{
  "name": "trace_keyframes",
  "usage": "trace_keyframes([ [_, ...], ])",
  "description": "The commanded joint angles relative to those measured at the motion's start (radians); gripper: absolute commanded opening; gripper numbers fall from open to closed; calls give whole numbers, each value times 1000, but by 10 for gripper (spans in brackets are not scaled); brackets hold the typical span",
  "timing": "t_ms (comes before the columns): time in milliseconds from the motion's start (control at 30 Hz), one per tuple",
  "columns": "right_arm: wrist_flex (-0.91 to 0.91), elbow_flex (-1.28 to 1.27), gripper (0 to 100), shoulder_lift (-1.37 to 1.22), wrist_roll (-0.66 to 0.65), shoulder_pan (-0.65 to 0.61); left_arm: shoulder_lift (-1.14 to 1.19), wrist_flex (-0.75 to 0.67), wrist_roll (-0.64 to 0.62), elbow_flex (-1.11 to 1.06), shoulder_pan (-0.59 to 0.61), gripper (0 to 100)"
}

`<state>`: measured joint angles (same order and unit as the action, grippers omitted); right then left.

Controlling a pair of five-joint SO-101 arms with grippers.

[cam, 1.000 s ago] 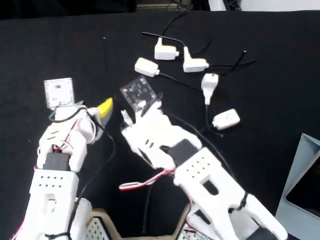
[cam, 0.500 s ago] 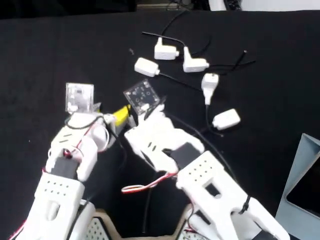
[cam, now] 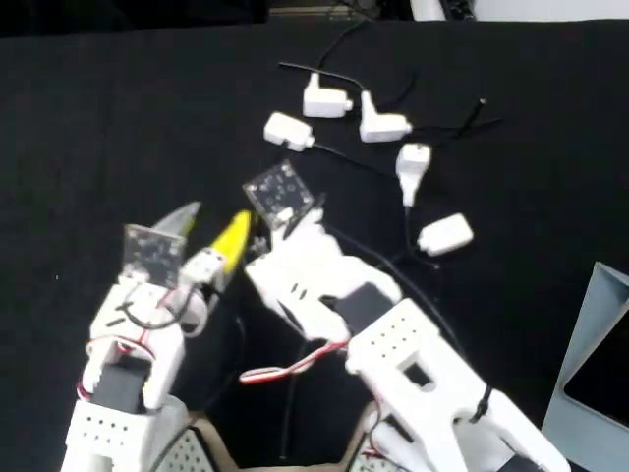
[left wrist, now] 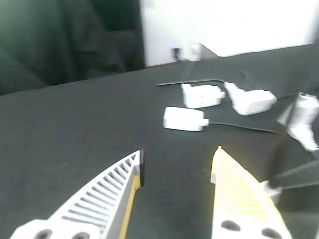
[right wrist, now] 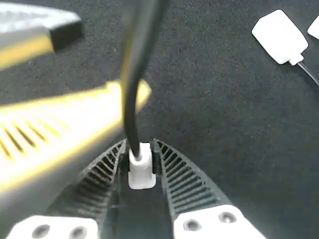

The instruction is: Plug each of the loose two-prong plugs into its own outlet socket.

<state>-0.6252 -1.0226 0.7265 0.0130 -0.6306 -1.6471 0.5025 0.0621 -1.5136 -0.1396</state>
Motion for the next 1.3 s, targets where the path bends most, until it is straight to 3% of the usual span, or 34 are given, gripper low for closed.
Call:
trace_keyframes([
  [0, 20, 22, 11, 24, 5, 106, 58, 20, -8, 90, 91, 232],
  [167, 21, 51, 11, 24, 11, 252, 321, 48, -6, 283, 142, 232],
  [367, 48, 73, 11, 24, 11, 397, 822, 49, 12, 590, 140, 235],
  [600, 130, 70, 11, 24, 12, 528, 1326, 49, 71, 955, 116, 313],
  [900, 178, 68, 11, 24, 12, 578, 1797, 44, 63, 1403, 38, 313],
  [1000, 178, 68, 11, 24, 12, 578, 1915, 43, -2, 1512, 5, 314],
  [1267, 173, 68, 11, 24, 12, 578, 2048, 48, -120, 1650, -44, 310],
])
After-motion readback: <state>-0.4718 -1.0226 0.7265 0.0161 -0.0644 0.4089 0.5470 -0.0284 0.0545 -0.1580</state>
